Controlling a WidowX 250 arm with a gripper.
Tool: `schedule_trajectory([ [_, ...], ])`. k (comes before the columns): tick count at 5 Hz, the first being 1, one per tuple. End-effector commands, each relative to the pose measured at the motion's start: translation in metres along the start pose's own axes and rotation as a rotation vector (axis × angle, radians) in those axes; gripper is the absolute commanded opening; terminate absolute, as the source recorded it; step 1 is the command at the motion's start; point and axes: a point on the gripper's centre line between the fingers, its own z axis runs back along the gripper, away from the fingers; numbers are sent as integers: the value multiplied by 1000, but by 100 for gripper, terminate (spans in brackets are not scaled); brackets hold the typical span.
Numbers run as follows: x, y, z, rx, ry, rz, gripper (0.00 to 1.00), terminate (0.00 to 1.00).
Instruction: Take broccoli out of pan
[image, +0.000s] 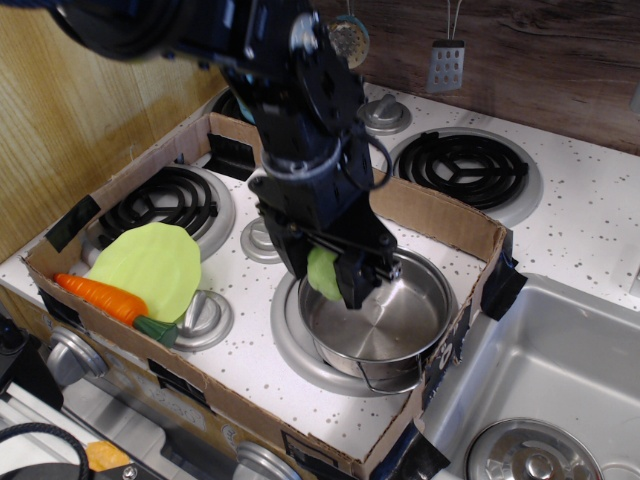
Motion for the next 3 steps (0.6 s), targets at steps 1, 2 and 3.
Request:
schedule_trajectory([
  [1,-21,13,17,25,-46,7,0,0],
  [2,-38,16,12,36,-26,24,0,0],
  [3,-52,24,4,63,-13,9,0,0],
])
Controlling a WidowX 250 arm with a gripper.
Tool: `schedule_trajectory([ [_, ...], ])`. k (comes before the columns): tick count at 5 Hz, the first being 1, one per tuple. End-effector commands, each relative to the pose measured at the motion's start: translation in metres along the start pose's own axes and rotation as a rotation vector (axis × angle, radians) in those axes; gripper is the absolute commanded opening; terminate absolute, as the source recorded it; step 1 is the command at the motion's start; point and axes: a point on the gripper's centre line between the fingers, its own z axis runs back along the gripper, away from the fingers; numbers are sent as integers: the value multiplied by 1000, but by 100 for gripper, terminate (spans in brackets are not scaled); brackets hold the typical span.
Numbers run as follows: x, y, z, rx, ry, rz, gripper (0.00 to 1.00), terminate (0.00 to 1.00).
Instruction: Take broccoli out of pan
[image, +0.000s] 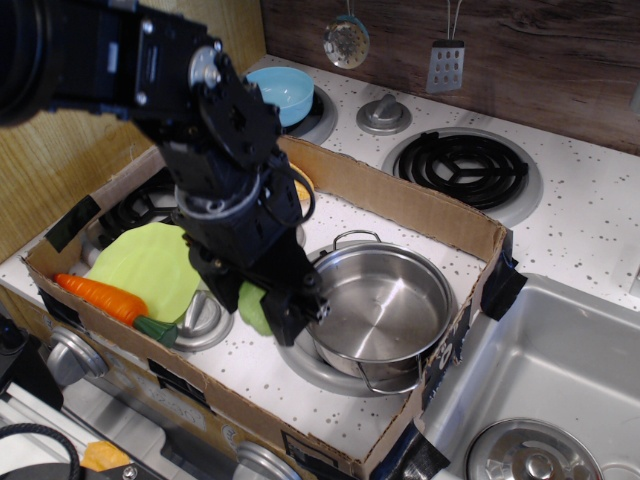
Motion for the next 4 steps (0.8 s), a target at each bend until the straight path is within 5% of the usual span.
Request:
schedule_trajectory([
  [1,-15,19,-12,12,-18,-22,0,0],
  [2,-16,21,-21,-5,-42,-27,100,0],
  [4,-14,24,-22,-2,-64,-55,100,0],
])
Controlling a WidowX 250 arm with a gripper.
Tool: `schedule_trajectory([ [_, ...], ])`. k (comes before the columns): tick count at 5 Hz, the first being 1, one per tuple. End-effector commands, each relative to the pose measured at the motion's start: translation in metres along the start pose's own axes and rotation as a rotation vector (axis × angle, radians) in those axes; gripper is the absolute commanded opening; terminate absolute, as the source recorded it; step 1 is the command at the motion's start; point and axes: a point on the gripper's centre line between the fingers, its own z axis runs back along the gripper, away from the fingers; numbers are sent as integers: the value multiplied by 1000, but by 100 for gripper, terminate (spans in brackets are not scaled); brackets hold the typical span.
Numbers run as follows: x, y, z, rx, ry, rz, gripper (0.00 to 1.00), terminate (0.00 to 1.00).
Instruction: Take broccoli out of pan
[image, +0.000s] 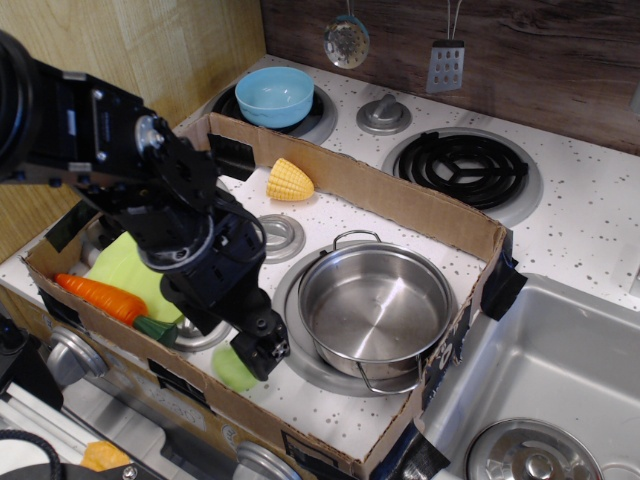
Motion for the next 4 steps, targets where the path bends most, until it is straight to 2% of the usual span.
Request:
schedule_trajectory([
  [1,10,0,12,34,-7,-9,100,0],
  [2,19,1,29,76,-37,-65,100,0],
  [3,35,6,47,82,-4,-89,100,0],
  [4,50,10,56,85,3,-122,100,0],
])
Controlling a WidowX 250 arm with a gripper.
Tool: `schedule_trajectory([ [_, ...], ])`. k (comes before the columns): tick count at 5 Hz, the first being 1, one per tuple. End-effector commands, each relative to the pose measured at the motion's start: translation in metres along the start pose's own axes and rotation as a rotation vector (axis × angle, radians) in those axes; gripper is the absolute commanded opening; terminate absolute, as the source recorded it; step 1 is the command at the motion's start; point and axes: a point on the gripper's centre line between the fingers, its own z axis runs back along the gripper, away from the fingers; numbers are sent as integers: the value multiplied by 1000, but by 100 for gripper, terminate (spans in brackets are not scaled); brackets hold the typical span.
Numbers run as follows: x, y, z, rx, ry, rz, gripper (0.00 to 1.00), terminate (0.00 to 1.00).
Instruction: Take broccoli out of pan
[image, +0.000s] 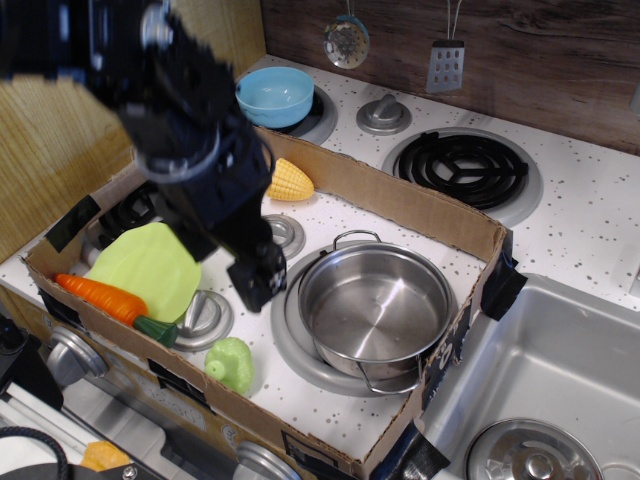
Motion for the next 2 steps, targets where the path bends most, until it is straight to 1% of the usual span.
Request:
schedule_trajectory([
  [1,32,10,9,19,-53,-75,100,0],
  [2,32,10,9,19,-53,-75,100,100],
])
